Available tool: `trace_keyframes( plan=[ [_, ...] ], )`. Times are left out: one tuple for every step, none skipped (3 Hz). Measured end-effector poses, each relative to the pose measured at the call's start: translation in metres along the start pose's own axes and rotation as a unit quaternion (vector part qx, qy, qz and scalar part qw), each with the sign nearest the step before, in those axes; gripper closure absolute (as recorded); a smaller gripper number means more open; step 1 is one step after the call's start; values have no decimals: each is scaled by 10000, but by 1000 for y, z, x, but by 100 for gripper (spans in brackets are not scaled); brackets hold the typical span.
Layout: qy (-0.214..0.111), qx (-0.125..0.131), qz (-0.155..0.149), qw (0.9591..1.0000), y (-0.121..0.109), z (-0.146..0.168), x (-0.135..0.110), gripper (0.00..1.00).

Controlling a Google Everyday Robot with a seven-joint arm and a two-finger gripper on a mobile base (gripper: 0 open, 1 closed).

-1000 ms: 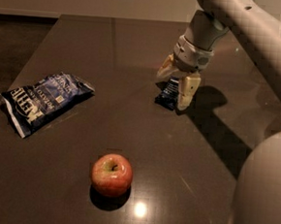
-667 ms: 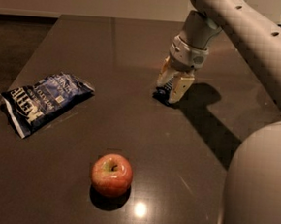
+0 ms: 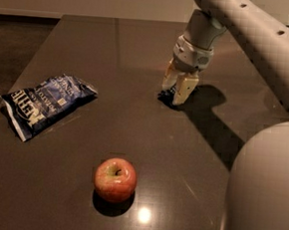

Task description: Pick rxbar blueberry

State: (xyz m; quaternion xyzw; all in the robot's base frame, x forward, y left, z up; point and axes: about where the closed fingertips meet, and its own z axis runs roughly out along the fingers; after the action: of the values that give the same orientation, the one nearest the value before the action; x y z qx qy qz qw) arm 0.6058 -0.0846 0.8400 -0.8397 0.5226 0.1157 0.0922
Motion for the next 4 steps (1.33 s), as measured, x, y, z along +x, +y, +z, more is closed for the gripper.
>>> trace_keyframes(
  plan=[
    [-203, 278, 300, 9990, 2, -27, -6, 100],
    [-407, 516, 474, 9967, 5, -53, -17, 100],
    [-636, 770, 442, 9940, 11, -90, -45, 100],
    [-740, 920, 380, 9923, 16, -111, -64, 100]
  ],
)
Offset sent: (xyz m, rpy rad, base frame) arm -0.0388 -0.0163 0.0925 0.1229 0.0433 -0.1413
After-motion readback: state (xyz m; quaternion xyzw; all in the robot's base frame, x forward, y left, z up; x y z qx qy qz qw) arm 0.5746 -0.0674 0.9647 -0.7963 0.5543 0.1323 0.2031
